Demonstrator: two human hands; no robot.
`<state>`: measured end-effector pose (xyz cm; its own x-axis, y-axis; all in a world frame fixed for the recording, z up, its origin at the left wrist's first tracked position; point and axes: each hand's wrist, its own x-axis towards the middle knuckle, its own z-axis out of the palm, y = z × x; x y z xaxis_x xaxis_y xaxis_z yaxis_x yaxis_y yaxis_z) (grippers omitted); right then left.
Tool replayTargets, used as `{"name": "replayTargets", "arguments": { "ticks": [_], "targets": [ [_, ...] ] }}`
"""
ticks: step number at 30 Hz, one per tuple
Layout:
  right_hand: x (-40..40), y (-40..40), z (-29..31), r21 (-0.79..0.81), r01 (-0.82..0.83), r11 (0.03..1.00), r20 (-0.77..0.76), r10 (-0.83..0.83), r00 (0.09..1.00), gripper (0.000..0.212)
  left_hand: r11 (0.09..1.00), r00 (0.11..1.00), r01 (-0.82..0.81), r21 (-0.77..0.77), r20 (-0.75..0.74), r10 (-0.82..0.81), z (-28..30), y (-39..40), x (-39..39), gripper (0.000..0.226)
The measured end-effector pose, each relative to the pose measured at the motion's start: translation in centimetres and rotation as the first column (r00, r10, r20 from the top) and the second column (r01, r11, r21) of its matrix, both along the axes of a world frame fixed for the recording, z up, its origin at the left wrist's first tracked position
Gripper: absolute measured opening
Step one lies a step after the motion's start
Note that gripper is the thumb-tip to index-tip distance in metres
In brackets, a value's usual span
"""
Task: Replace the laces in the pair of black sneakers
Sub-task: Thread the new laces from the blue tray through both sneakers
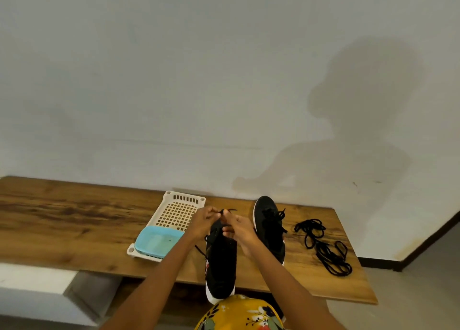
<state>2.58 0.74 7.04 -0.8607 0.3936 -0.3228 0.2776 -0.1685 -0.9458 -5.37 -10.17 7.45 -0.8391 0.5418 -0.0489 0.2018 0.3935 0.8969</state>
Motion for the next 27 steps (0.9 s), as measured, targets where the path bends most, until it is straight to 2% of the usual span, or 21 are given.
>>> {"name": "replayTargets", "arguments": {
  "ticks": [2, 4, 10, 12, 14, 19, 24, 27],
  "targets": [
    [0.8, -0.6, 1.1, -0.015, 0.013, 1.000, -0.028, -0.014, 1.000, 0.018, 0.999, 0.997, -0.031, -0.004, -0.064, 0.031, 0.8, -0.5, 0.5, 0.008],
    [1.3, -0.8, 1.6, -0.017, 0.062, 0.998, -0.044, -0.062, 0.997, 0.015, 0.995, 0.991, -0.036, -0.095, -0.131, 0.023, 1.5, -1.0, 0.9, 0.009],
    [2.2, -1.0, 2.4, -0.048, 0.124, 0.991, -0.050, -0.126, 0.991, 0.006, 0.950, 0.971, 0.083, -0.302, -0.192, -0.145, 2.2, -2.7, 2.6, 0.019],
    [1.8, -1.3, 2.1, -0.008, 0.104, 0.995, -0.045, -0.104, 0.994, 0.007, 0.966, 0.977, 0.090, -0.241, -0.168, -0.133, 1.6, -2.6, 2.6, 0.014],
    [1.4, -1.7, 1.9, 0.031, 0.096, 0.995, -0.041, -0.095, 0.995, 0.010, 0.989, 0.992, 0.036, -0.145, -0.117, -0.054, 1.2, -2.3, 2.7, 0.014],
    [-0.4, -2.1, -0.6, 0.130, 0.133, 0.983, -0.034, -0.130, 0.991, 0.020, 0.984, 0.979, -0.162, 0.073, 0.141, 0.150, -0.6, -0.5, 1.7, 0.015],
    [-1.7, -0.9, -4.2, 0.173, 0.119, 0.978, -0.012, -0.119, 0.993, 0.020, 0.980, 0.977, -0.193, 0.044, 0.103, 0.188, -3.7, 1.3, -0.3, 0.012],
    [-2.1, 0.4, -6.4, 0.263, 0.117, 0.958, 0.013, -0.124, 0.992, 0.014, 0.962, 0.952, -0.267, 0.064, 0.172, 0.253, -5.8, 2.4, -1.0, 0.012]
  ]
}}
